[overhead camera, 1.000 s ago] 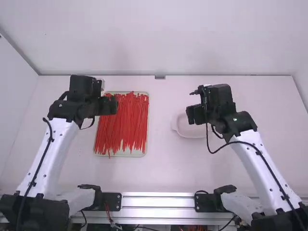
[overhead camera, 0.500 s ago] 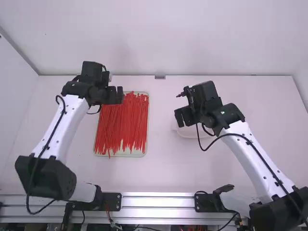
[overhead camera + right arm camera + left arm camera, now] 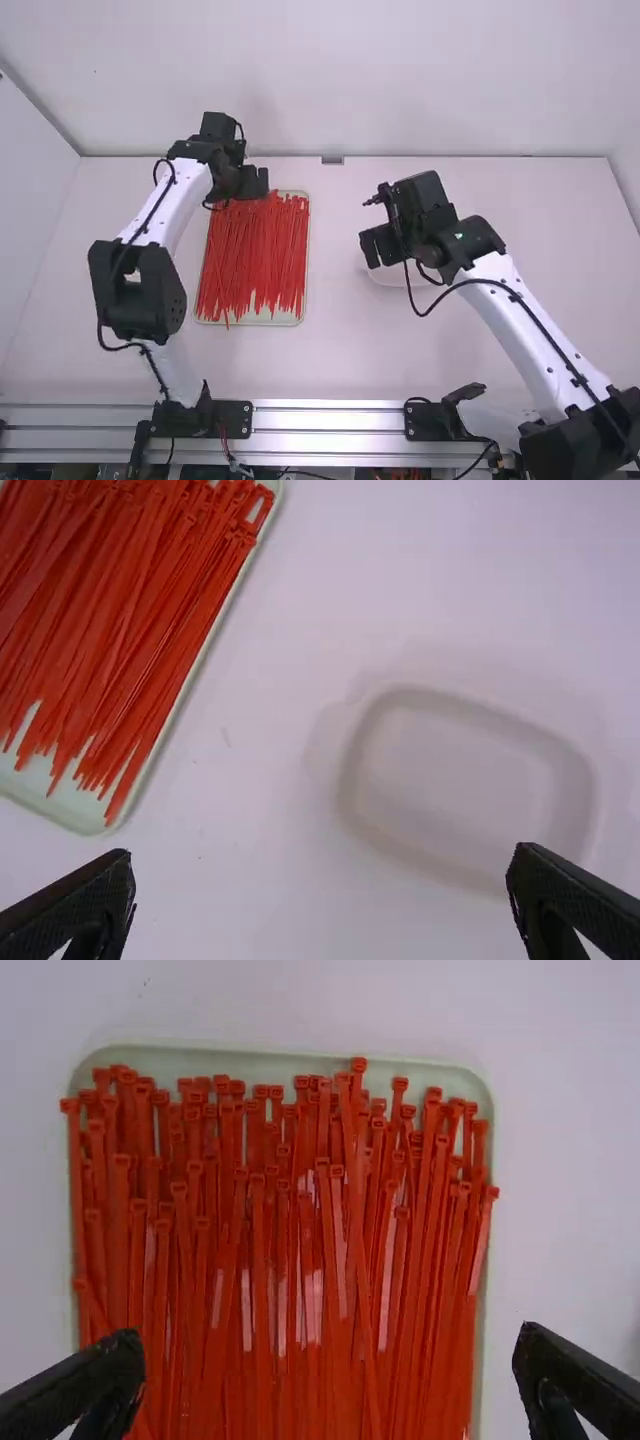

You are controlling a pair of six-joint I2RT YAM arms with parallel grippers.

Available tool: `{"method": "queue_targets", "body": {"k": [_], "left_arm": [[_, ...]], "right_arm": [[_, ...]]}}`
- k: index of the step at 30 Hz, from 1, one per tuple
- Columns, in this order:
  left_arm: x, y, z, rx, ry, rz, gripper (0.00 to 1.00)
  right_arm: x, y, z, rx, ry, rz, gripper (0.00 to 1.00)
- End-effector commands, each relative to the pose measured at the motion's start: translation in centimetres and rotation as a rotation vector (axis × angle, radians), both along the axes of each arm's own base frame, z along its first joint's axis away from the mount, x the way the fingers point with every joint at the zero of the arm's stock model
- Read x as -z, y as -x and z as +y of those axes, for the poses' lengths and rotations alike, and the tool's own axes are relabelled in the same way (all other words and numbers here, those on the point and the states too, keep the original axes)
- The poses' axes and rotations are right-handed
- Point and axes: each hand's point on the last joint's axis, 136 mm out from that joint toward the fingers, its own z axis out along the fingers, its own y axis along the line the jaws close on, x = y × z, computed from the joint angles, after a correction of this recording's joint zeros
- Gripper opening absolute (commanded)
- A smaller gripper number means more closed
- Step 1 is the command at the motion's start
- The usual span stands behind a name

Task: Fasten the cable tie

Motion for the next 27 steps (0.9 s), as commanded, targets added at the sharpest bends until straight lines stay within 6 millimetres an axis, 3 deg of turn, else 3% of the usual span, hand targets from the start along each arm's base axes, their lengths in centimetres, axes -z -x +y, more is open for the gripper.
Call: {"method": "queue_targets", "body": {"k": [1,10,19,27], "left_arm": [[0.6,-1.0,-0.6,0.015,-0.007,-0.007,0.94],[3.1,-3.8,-1.0,-0.019,0.015,-0.046,0.70],[7.0,-6.1,-1.3,-0.054,0.038,-0.050,0.49],[9.5,-7.0,-2.0,-0.028,-0.027,-0.053,0.43]], "right_arm": [[-1.0,-0.6,0.0,0.012,-0.007,-0.024,0.99],[-0.9,-0.7,-0.3,0.024,0.000,-0.022,0.99],[-0.2,-0.8,-0.6,0.032,0.002,-0.019,0.99],[1.4,-1.5,-2.0,0.098,-0.011,-0.004,0.99]]}}
